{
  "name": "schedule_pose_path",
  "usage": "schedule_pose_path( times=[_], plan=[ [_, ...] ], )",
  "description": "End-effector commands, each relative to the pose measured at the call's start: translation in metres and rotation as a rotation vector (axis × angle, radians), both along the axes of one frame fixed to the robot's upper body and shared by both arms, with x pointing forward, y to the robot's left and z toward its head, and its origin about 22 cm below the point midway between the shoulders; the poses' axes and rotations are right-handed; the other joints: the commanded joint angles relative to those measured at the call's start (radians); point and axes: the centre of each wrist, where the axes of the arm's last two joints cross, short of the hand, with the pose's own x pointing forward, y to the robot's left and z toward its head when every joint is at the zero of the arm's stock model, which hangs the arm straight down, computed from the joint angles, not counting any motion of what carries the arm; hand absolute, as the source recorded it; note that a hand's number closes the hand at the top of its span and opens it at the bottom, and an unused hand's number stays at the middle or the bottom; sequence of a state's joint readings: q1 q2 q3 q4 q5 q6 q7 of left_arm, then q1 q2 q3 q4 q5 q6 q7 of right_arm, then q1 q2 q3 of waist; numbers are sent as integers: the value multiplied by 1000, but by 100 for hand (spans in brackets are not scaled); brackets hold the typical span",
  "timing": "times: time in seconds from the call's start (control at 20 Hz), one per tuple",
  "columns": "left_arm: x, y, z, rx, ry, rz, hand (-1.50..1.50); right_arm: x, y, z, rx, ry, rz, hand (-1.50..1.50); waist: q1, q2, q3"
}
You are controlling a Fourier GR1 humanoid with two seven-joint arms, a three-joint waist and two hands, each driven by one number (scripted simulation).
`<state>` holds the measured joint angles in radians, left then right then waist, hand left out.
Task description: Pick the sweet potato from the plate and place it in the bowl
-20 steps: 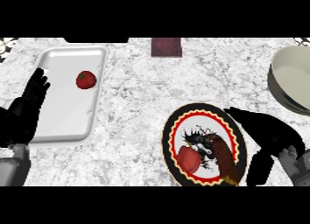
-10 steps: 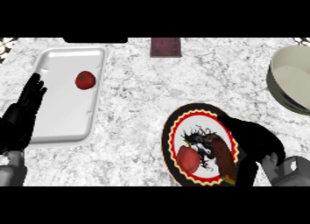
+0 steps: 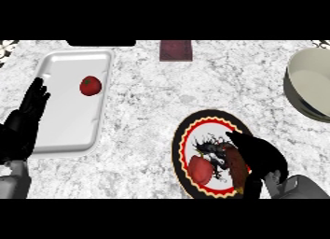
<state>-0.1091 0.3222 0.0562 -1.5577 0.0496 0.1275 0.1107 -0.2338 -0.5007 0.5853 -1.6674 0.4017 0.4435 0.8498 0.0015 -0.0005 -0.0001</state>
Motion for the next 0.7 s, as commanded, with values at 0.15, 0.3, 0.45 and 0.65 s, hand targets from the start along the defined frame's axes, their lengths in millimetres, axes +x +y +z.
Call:
schedule_pose_path(
  times=[0.15,0.3,0.45,0.65],
  plan=[
    [12,2,3,16,-3,0,0,2,3,-23,-17,13,-22,-150,-1,1,0],
    [11,-12,9,2,-15,-12,0,14,-16,-12,12,66,-40,150,-1,0,0],
    [15,7,1,12,2,-6,0,24,-13,-30,47,70,51,150,2,2,0],
    [8,0,2,-6,-7,-12,0,13,12,-42,82,37,44,150,4,1,0]
  ],
)
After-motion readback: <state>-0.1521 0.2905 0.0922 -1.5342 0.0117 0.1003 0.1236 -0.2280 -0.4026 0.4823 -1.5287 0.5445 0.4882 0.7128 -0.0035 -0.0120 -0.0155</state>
